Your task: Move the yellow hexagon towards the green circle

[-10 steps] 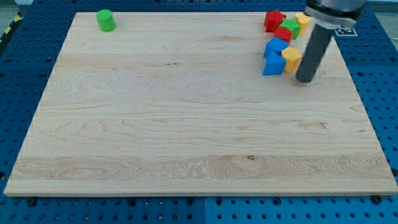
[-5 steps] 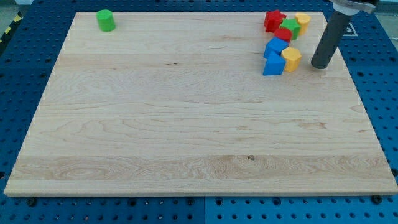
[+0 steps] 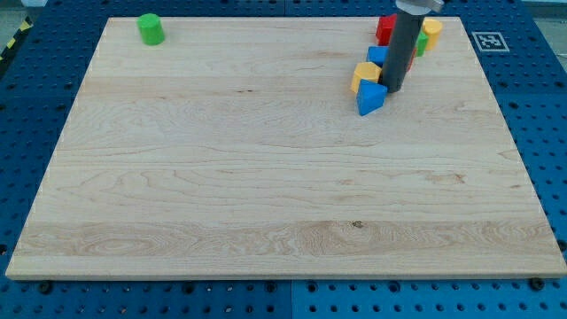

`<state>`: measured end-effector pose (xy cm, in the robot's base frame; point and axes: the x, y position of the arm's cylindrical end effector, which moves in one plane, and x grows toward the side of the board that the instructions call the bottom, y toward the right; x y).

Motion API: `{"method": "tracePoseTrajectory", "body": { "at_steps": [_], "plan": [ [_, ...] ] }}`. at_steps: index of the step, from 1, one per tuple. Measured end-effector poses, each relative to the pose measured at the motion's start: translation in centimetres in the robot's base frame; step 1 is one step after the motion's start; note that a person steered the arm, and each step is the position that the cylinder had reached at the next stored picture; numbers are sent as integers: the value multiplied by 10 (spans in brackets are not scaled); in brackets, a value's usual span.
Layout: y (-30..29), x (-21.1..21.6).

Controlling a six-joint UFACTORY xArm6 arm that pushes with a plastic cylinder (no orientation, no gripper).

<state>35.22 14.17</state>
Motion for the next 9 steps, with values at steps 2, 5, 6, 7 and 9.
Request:
{"method": "tracePoseTrajectory", "body": {
  "at_steps": [2,5,6,7,9],
  "plan": [
    [-40,-8],
    [-117,-10],
    [-132,-26],
    [-132,-50],
    [-144,-80]
  ]
}}
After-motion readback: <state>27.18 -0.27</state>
